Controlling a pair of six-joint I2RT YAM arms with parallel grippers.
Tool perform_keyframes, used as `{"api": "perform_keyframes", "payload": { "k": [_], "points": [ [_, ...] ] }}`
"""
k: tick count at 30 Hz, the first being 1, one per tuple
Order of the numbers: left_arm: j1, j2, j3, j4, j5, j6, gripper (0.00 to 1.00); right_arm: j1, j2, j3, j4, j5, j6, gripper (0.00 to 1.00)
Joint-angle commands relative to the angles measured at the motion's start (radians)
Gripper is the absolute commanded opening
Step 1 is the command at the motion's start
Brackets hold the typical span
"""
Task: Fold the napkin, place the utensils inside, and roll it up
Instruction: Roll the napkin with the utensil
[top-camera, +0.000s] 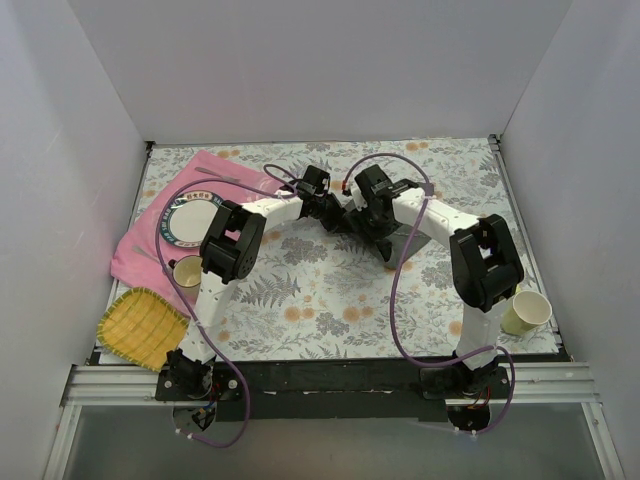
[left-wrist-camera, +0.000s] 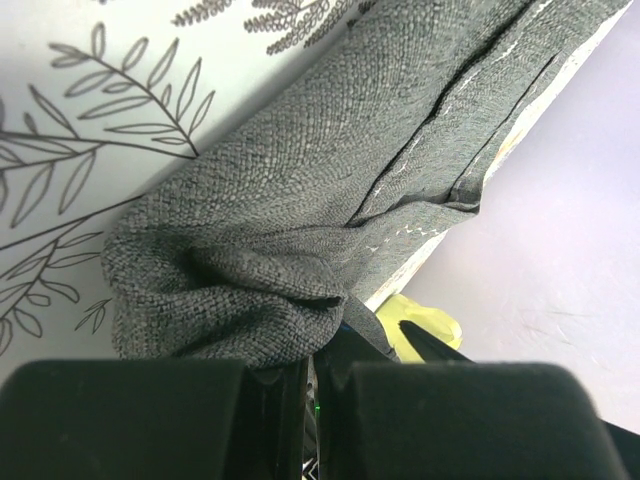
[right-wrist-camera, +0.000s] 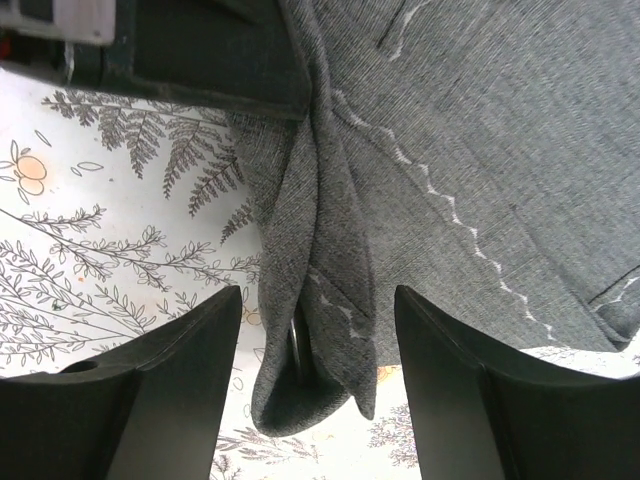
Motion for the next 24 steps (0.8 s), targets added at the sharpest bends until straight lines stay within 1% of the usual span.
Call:
{"api": "perform_keyframes", "payload": {
  "k": [1, 3, 6, 9, 10, 13, 17, 19, 21, 22, 24],
  "points": [
    [0.009, 0.060, -0.009, -0.125, -0.085, 0.016, 0.00, 0.008, -0.011, -0.030, 0.042, 0.013, 0.000, 0.71],
    [0.009, 0.062, 0.003, -0.131, -0.085, 0.016, 0.00, 0.008, -0.003, -0.035, 0.040, 0.031, 0.001, 0.71],
    [0.011, 0.066, 0.012, -0.135, -0.083, 0.015, 0.00, 0.000, 0.001, -0.045, 0.037, 0.077, 0.008, 0.68],
    [0.011, 0.073, 0.023, -0.146, -0.085, 0.024, 0.00, -0.015, -0.011, -0.052, 0.043, 0.095, 0.014, 0.59],
    [0.012, 0.073, 0.025, -0.148, -0.088, 0.024, 0.00, -0.020, -0.014, -0.056, 0.043, 0.108, 0.014, 0.51],
    [0.014, 0.080, 0.037, -0.154, -0.088, 0.029, 0.00, -0.038, -0.017, -0.068, 0.043, 0.112, 0.014, 0.39],
    [0.014, 0.091, 0.049, -0.158, -0.088, 0.029, 0.00, -0.059, -0.023, -0.098, 0.059, 0.105, 0.014, 0.32],
    [0.015, 0.097, 0.058, -0.160, -0.085, 0.030, 0.00, -0.066, -0.014, -0.107, 0.066, 0.115, 0.018, 0.25],
    [0.015, 0.103, 0.065, -0.165, -0.086, 0.033, 0.00, -0.073, 0.003, -0.113, 0.066, 0.106, 0.023, 0.23],
    [0.014, 0.108, 0.068, -0.166, -0.086, 0.036, 0.00, -0.075, 0.006, -0.116, 0.076, 0.109, 0.021, 0.20],
    [0.015, 0.114, 0.078, -0.171, -0.083, 0.038, 0.00, -0.078, 0.017, -0.138, 0.088, 0.111, 0.018, 0.19]
  ]
}}
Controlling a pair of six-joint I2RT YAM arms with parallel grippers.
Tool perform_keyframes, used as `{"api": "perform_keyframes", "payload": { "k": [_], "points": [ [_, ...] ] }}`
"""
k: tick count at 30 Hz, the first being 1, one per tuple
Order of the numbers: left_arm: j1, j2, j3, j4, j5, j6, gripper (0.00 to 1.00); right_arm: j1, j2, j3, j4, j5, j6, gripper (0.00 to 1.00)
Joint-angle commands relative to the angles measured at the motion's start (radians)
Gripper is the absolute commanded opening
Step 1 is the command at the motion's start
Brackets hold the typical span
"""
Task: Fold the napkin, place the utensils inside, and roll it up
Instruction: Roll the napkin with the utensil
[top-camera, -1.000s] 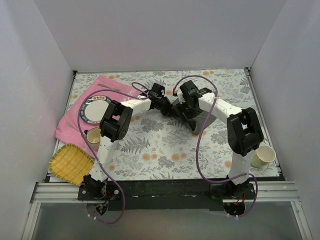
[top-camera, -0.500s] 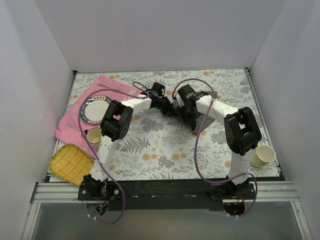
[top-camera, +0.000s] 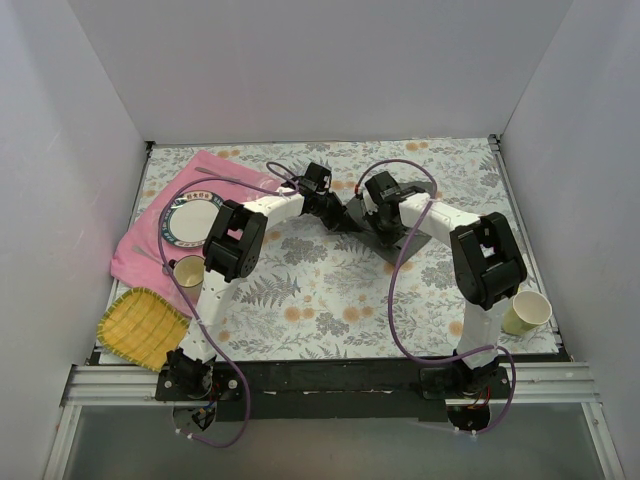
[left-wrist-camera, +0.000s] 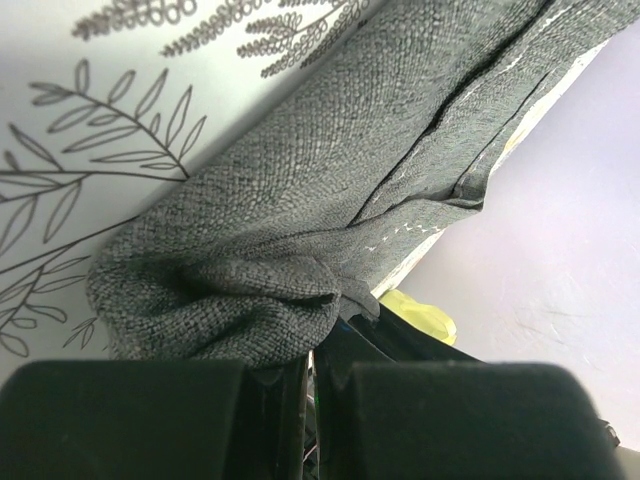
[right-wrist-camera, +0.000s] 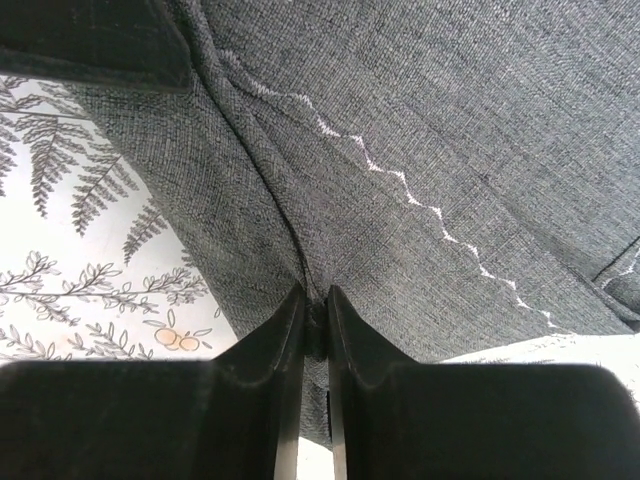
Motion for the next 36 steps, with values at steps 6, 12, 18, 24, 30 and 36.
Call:
{"api": "perform_keyframes", "payload": {
  "k": [6, 12, 18, 24, 30, 36],
  "points": [
    [0.010, 0.089, 0.007, -0.105, -0.103, 0.050, 0.00, -0.025, 0.060, -0.081, 0.009, 0.038, 0.008, 0.16],
    [0.010, 0.092, 0.010, -0.116, -0.106, 0.064, 0.00, -0.027, 0.041, -0.107, -0.011, 0.038, 0.040, 0.23],
    [0.012, 0.088, 0.007, -0.121, -0.106, 0.069, 0.00, -0.027, -0.054, 0.019, -0.127, -0.014, 0.076, 0.42],
    [0.010, 0.089, 0.024, -0.132, -0.106, 0.076, 0.00, -0.039, -0.123, -0.088, -0.094, -0.037, 0.100, 0.42],
    [0.010, 0.089, 0.028, -0.138, -0.099, 0.083, 0.00, -0.048, -0.111, -0.196, -0.031, -0.003, 0.100, 0.37],
    [0.012, 0.088, 0.028, -0.142, -0.093, 0.093, 0.00, -0.047, -0.074, -0.161, -0.067, 0.021, 0.114, 0.36]
  ]
}}
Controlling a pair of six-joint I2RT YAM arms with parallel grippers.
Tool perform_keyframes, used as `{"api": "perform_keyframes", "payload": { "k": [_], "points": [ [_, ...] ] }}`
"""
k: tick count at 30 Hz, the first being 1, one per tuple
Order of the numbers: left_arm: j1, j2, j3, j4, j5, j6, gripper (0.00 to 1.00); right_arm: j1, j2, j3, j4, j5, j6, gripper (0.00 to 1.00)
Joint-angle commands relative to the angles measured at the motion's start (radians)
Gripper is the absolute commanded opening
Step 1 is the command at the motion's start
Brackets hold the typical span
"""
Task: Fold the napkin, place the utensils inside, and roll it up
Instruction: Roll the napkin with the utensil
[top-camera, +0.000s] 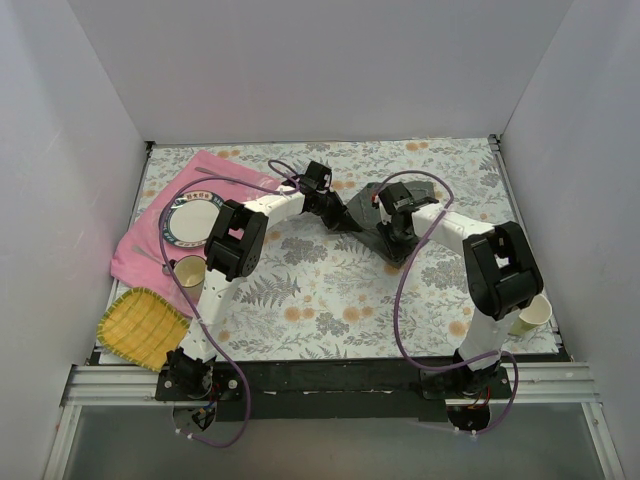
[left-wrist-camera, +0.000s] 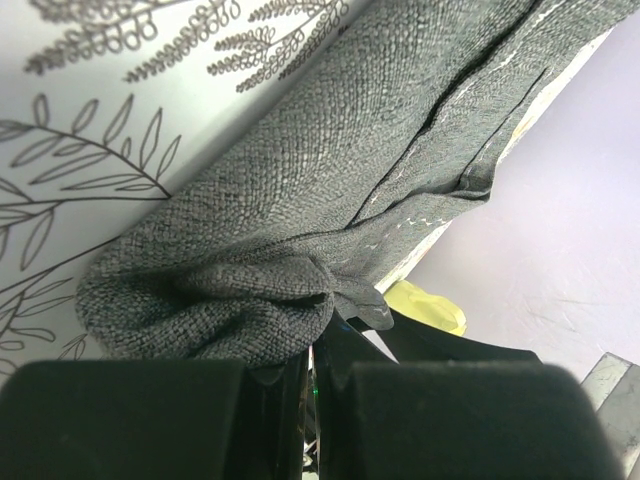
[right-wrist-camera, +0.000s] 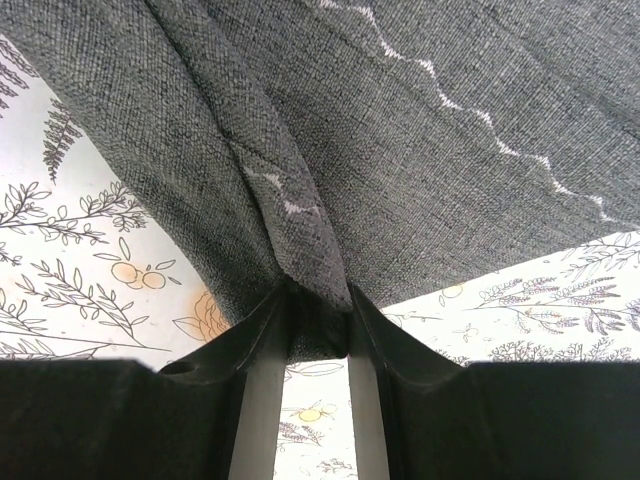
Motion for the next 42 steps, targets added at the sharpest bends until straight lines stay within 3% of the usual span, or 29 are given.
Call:
{"api": "perform_keyframes", "payload": {
  "k": [1, 5, 6, 9, 12, 17, 23, 39, 42],
  "points": [
    [0.006, 0.060, -0.020, -0.104, -0.119, 0.048, 0.00, -0.004, 0.028, 0.061, -0.104, 0.053, 0.007, 0.36],
    [0.006, 0.060, -0.023, -0.104, -0.113, 0.045, 0.00, 0.008, -0.045, 0.183, -0.147, 0.078, -0.035, 0.45],
    [0.006, 0.062, -0.023, -0.104, -0.115, 0.042, 0.00, 0.012, -0.064, 0.188, -0.134, 0.063, -0.048, 0.56],
    [0.008, 0.062, -0.021, -0.104, -0.112, 0.039, 0.00, 0.042, -0.128, 0.145, -0.008, -0.059, -0.121, 0.72],
    [0.008, 0.062, -0.020, -0.103, -0.109, 0.028, 0.00, 0.080, -0.118, 0.129, 0.053, -0.123, -0.163, 0.74],
    [0.008, 0.062, -0.018, -0.109, -0.099, 0.007, 0.00, 0.141, -0.075, 0.094, 0.201, -0.164, -0.238, 0.73],
    [0.008, 0.060, -0.023, -0.113, -0.093, 0.001, 0.00, 0.149, 0.016, 0.109, 0.251, -0.140, -0.258, 0.64],
    [0.009, 0.077, -0.012, -0.118, -0.072, -0.008, 0.00, 0.154, 0.100, 0.019, 0.350, 0.021, -0.287, 0.59],
    [0.009, 0.076, -0.006, -0.123, -0.072, -0.010, 0.00, 0.154, 0.115, 0.004, 0.356, 0.081, -0.264, 0.54]
  ]
}}
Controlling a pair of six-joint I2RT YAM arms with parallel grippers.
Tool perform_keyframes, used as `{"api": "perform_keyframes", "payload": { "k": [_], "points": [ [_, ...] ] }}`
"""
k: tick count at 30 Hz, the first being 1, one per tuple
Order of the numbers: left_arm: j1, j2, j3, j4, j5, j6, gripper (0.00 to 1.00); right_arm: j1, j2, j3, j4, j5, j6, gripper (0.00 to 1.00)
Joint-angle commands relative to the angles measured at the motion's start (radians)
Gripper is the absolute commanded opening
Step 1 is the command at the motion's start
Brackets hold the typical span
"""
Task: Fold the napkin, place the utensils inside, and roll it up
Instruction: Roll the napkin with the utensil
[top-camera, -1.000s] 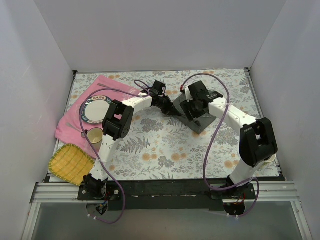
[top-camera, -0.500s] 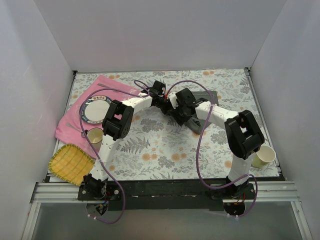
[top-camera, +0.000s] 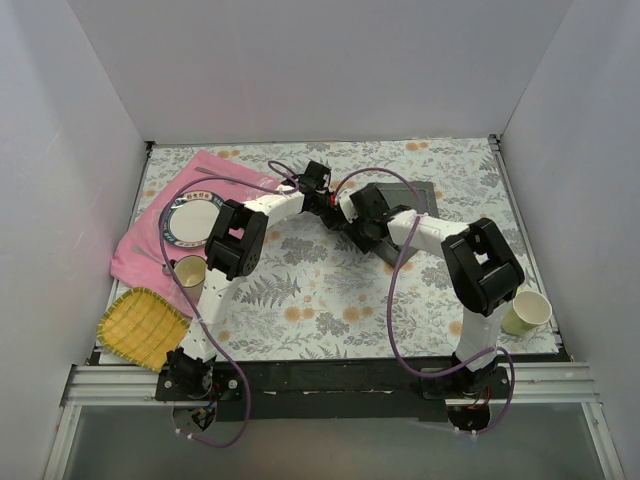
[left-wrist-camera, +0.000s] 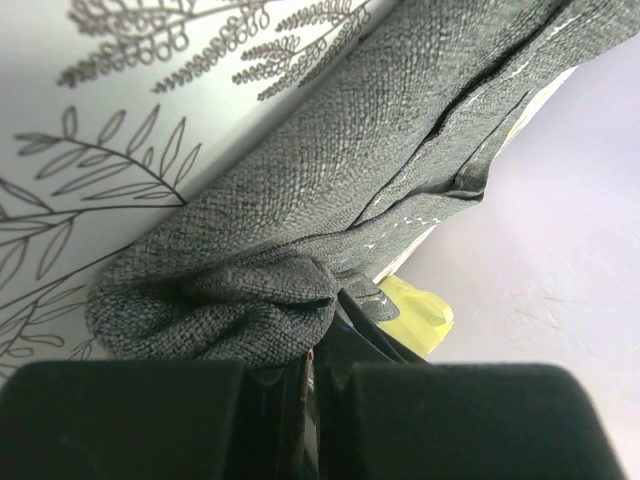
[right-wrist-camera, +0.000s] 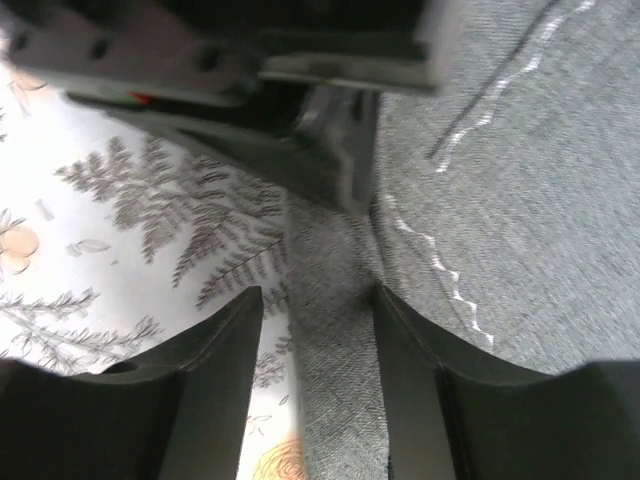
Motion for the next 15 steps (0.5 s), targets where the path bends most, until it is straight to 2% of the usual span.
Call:
{"api": "perform_keyframes", "payload": {
  "k": [1, 5, 7, 11, 15],
  "points": [
    [0.006, 0.063, -0.017, -0.113, -0.097, 0.016, 0.00, -0.001, 0.040, -0.035, 0.047, 0.106, 0.021, 0.52],
    [0.009, 0.060, -0.005, -0.120, -0.089, 0.014, 0.00, -0.003, 0.068, -0.053, 0.035, 0.155, 0.059, 0.39],
    [0.009, 0.056, 0.001, -0.121, -0.083, 0.014, 0.00, -0.003, 0.092, -0.056, 0.028, 0.150, 0.082, 0.35],
    [0.026, 0.031, 0.022, -0.133, -0.091, 0.022, 0.00, -0.004, 0.103, -0.064, 0.012, 0.085, 0.102, 0.15],
    [0.060, -0.027, 0.062, -0.130, -0.100, 0.031, 0.01, -0.023, 0.091, -0.072, -0.008, -0.011, 0.133, 0.01]
  ]
}}
